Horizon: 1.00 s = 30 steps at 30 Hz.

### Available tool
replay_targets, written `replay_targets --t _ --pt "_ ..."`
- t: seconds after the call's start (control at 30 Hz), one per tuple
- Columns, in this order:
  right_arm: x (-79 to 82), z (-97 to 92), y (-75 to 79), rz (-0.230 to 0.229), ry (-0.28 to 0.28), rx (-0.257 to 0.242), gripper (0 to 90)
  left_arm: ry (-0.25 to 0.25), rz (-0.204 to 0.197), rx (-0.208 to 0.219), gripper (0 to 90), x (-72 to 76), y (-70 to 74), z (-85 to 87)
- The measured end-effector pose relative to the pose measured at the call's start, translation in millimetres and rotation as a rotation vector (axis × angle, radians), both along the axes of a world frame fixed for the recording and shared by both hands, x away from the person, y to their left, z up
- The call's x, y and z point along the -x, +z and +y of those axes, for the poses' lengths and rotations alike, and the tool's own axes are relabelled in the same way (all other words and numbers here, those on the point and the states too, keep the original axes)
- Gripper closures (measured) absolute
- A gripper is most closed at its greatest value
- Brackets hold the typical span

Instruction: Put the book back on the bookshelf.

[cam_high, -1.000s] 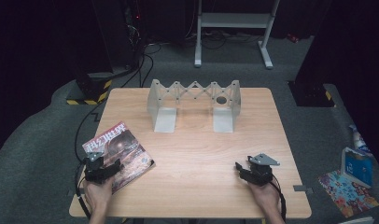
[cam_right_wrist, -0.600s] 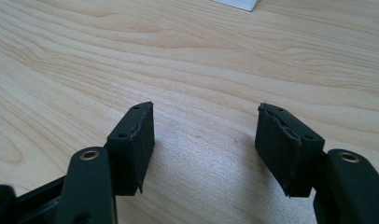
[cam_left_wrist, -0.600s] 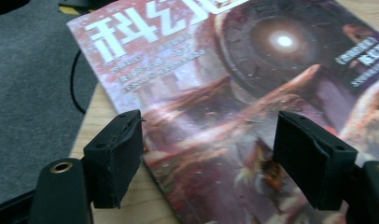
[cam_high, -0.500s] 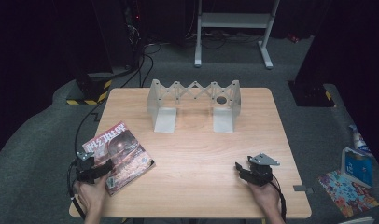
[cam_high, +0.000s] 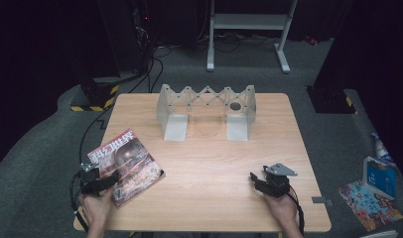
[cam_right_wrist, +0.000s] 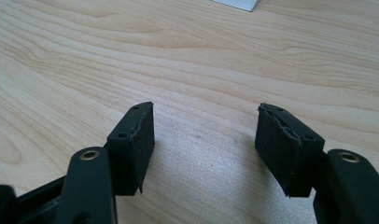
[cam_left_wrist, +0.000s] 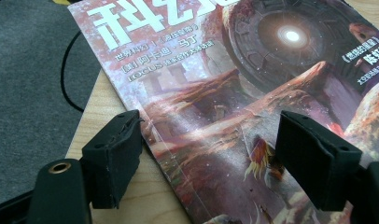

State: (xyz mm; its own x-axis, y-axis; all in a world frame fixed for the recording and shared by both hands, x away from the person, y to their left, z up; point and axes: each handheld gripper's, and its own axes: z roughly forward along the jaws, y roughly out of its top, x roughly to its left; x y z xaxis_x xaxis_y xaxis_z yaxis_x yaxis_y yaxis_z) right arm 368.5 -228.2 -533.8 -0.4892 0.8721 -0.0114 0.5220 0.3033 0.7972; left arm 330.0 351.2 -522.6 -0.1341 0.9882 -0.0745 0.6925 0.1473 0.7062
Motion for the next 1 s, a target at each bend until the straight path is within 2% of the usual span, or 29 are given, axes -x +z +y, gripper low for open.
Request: replay_targets --t 0.27,0.53,0.73,0.93,1.0 --pt "0.0 0.0 0.0 0.000 0.000 0.000 37.7 -0.012 -0.007 0.001 23.8 1.6 -0.3 -1.4" --pt "0.0 0.0 0.0 0.000 0.000 0.000 37.7 -0.064 -0.005 0.003 25.0 5.4 0.0 -7.9" --pt "0.0 0.1 0.0 -0.001 0.000 0.000 37.7 -0.086 -0.021 0.001 26.8 11.3 -0.6 -16.0" --pt "0.0 0.1 0.0 0.000 0.000 0.000 37.7 -0.125 -0.017 -0.047 28.9 17.2 1.5 -26.0" --pt "0.1 0.1 0.0 0.000 0.000 0.000 37.7 -0.134 -0.018 -0.051 29.3 18.7 1.8 -29.1"
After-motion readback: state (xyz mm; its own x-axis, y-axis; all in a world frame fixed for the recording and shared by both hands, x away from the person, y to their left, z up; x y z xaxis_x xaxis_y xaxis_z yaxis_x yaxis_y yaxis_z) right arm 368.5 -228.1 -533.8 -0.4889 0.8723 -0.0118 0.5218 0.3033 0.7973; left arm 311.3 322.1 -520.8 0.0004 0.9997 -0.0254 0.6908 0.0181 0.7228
